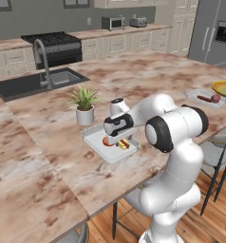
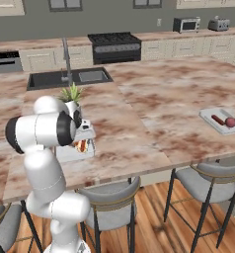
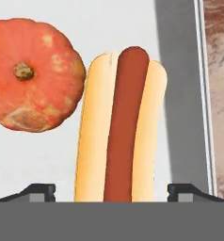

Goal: Place one cooked food and one vegetable from the large plate to each tupperware container.

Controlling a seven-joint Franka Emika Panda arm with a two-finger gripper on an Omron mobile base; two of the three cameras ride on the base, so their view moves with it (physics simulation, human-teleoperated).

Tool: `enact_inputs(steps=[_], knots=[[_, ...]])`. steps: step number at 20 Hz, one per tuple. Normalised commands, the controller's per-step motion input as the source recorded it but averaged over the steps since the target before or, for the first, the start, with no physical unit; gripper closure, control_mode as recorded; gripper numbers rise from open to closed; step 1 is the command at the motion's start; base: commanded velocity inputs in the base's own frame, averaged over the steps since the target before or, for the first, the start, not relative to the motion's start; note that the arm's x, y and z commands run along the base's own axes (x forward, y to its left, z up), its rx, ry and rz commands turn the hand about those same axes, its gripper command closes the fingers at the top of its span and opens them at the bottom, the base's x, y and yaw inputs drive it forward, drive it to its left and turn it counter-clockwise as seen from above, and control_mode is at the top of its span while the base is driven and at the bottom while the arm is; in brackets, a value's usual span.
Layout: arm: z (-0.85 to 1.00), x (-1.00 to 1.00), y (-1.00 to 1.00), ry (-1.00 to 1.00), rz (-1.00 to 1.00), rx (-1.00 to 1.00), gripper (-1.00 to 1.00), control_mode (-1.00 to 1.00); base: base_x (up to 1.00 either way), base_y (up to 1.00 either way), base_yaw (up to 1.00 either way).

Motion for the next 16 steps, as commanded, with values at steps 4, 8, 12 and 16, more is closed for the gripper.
enact_inputs(steps=[4, 8, 12, 16], knots=[[0.0, 0.1, -0.23, 0.0, -0.08, 0.0, -1.0, -1.0, 0.0, 0.0, 0.0], [0.11, 0.0, -0.12, 0.0, -0.05, 0.04, -1.0, -1.0, 0.0, 0.0, 0.0], [0.65, -0.43, 0.0, -0.02, -0.11, 0.08, -1.0, -1.0, 0.0, 0.0, 0.0], [1.0, -0.92, 0.0, -0.12, -0.14, 0.15, -1.0, -1.0, 0.0, 0.0, 0.0]])
